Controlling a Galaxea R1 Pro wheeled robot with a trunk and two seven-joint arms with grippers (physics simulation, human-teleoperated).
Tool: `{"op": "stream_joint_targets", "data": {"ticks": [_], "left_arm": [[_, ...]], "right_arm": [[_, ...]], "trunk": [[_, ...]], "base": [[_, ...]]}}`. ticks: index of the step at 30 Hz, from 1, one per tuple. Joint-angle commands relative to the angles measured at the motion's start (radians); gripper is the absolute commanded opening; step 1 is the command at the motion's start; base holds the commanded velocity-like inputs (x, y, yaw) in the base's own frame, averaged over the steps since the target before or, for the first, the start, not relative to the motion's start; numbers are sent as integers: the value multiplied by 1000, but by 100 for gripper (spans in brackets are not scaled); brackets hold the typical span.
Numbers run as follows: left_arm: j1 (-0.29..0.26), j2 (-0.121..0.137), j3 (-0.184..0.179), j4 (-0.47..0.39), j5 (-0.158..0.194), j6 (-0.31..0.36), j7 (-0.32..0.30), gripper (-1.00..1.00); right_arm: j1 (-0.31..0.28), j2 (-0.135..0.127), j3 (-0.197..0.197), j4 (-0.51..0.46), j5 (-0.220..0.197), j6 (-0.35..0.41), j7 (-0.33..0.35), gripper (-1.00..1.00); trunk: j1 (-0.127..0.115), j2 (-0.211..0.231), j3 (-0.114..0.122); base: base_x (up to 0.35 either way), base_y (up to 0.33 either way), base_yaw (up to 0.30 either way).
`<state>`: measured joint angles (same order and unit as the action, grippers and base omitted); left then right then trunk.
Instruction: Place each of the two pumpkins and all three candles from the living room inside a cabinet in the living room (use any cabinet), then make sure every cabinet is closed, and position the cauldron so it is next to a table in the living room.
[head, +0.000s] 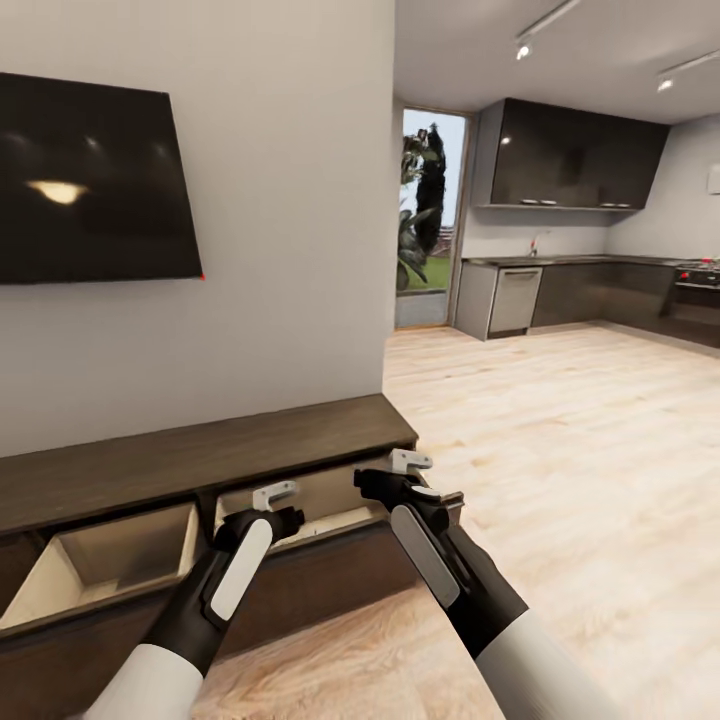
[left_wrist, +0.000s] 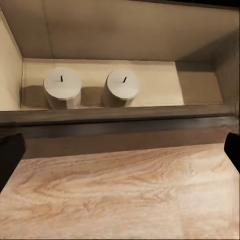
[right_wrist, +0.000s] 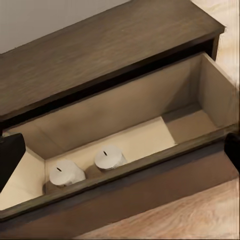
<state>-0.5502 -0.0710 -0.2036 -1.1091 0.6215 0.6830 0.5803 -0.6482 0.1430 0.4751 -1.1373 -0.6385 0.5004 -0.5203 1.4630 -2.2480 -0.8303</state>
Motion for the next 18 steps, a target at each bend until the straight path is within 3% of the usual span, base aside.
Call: {"op": "stream_joint_targets", "data": {"ticks": [1,13,18], "left_arm": [[0,0,0,-2,11,1,10,100],[3,3,2,-6,11,1,9,100],[6,6,2,-26,10,2,9,100]], "right_arm": [[-1,-1,2,-1,-9,1,-9,100],[-1,-2,2,-1,-9,1,-9,100],[-1,-2,1,-1,-9,1,-9,100]], "trunk": [[-1,0,0],[-1,0,13],[-1,0,19]], "base": [[-317,0,-220],[-316,3,-220],[-307,117,-220]]}}
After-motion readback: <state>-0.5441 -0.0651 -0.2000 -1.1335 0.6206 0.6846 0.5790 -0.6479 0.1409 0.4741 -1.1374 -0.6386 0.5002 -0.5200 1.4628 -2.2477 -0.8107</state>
